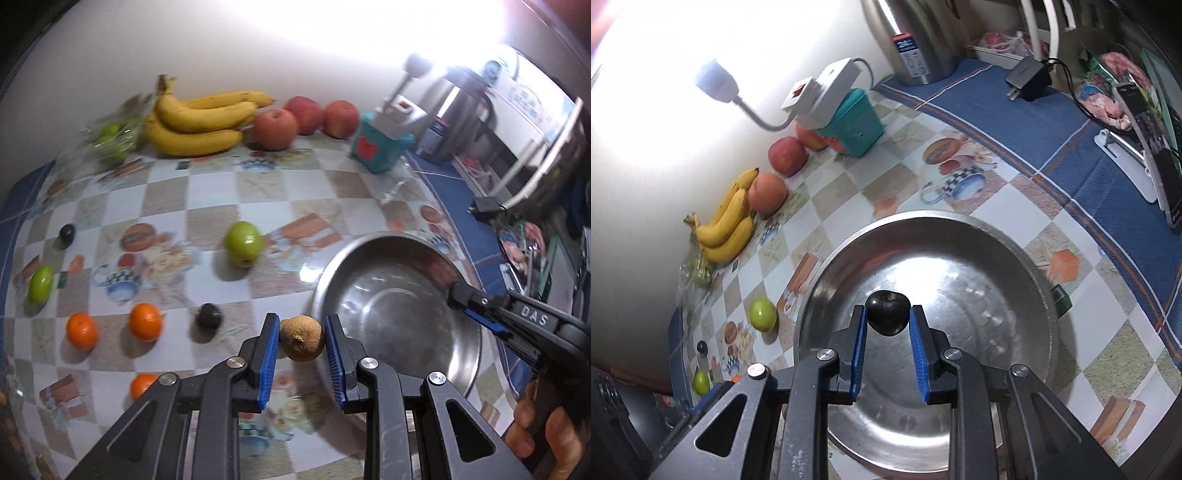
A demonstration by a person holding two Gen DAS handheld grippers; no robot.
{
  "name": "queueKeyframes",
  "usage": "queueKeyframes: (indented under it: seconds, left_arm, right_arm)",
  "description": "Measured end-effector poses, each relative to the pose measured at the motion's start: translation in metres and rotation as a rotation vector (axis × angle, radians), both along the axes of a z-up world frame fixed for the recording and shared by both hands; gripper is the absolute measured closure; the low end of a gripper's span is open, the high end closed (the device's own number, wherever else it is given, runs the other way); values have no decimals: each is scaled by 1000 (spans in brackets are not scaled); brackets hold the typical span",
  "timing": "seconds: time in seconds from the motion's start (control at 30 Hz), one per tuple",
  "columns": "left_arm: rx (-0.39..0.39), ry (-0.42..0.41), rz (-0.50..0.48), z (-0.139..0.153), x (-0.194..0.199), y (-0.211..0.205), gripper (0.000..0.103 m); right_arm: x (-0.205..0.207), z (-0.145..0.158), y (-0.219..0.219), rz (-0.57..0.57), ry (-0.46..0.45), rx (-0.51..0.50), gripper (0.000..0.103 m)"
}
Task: Organize fruits
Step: 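Carry the kiwi and the cherry in both tools over the steel basin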
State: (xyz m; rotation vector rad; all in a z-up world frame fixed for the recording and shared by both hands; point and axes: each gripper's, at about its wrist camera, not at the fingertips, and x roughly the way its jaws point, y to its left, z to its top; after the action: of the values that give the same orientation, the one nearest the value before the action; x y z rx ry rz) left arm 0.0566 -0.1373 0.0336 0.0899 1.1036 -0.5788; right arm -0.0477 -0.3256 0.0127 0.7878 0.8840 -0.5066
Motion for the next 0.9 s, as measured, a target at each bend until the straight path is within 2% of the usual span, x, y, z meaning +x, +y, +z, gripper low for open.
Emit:
queueKeyframes:
  seconds: [0.2, 0.33, 0.67, 0.9]
  left_arm:
    - [-16, -8, -70, -7, -11, -28, 76]
    - [17, -23, -103, -18, -17, -44, 76]
    - [1, -41, -113, -32, -15, -57, 76]
    - [39, -32, -117, -43, -14, -62, 75]
  right_arm:
    - [-2, -1, -6, -13, 0, -5, 79]
    - [-1, -6, -8, -13, 16, -10, 79]
    - [5, -31, -14, -11, 82, 37, 79]
    - [8, -38, -13, -1, 110, 40, 79]
